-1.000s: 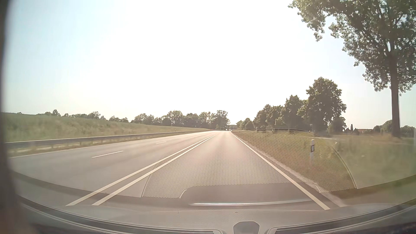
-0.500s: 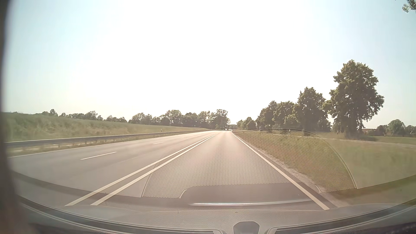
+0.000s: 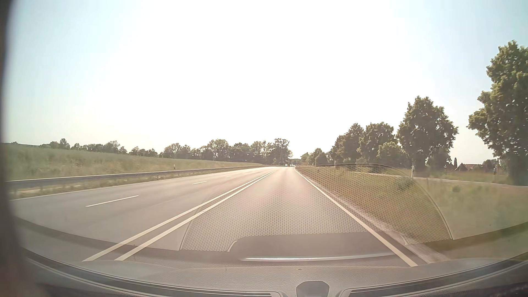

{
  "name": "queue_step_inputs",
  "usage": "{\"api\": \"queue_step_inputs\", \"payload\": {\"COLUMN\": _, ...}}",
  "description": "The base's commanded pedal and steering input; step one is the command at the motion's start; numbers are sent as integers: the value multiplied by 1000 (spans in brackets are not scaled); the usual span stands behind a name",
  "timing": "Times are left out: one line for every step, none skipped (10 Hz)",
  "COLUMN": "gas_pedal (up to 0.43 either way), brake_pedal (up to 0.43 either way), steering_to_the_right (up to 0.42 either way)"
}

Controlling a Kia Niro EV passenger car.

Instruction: Follow the waypoints while adhering to traffic rules and regulations

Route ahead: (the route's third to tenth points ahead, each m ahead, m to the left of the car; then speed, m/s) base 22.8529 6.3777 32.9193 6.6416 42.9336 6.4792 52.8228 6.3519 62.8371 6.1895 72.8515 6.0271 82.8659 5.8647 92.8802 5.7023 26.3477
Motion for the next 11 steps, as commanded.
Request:
{"api": "queue_step_inputs", "payload": {"gas_pedal": 461, "brake_pedal": 6, "steering_to_the_right": 4}}
{"api": "queue_step_inputs", "payload": {"gas_pedal": 461, "brake_pedal": 6, "steering_to_the_right": 4}}
{"api": "queue_step_inputs", "payload": {"gas_pedal": 461, "brake_pedal": 6, "steering_to_the_right": 4}}
{"api": "queue_step_inputs", "payload": {"gas_pedal": 461, "brake_pedal": 6, "steering_to_the_right": 4}}
{"api": "queue_step_inputs", "payload": {"gas_pedal": 461, "brake_pedal": 6, "steering_to_the_right": 4}}
{"api": "queue_step_inputs", "payload": {"gas_pedal": 461, "brake_pedal": 6, "steering_to_the_right": 4}}
{"api": "queue_step_inputs", "payload": {"gas_pedal": 461, "brake_pedal": 6, "steering_to_the_right": 4}}
{"api": "queue_step_inputs", "payload": {"gas_pedal": 461, "brake_pedal": 6, "steering_to_the_right": 4}}
{"api": "queue_step_inputs", "payload": {"gas_pedal": 461, "brake_pedal": 6, "steering_to_the_right": 4}}
{"api": "queue_step_inputs", "payload": {"gas_pedal": 461, "brake_pedal": 6, "steering_to_the_right": 4}}
{"api": "queue_step_inputs", "payload": {"gas_pedal": 461, "brake_pedal": 6, "steering_to_the_right": 4}}
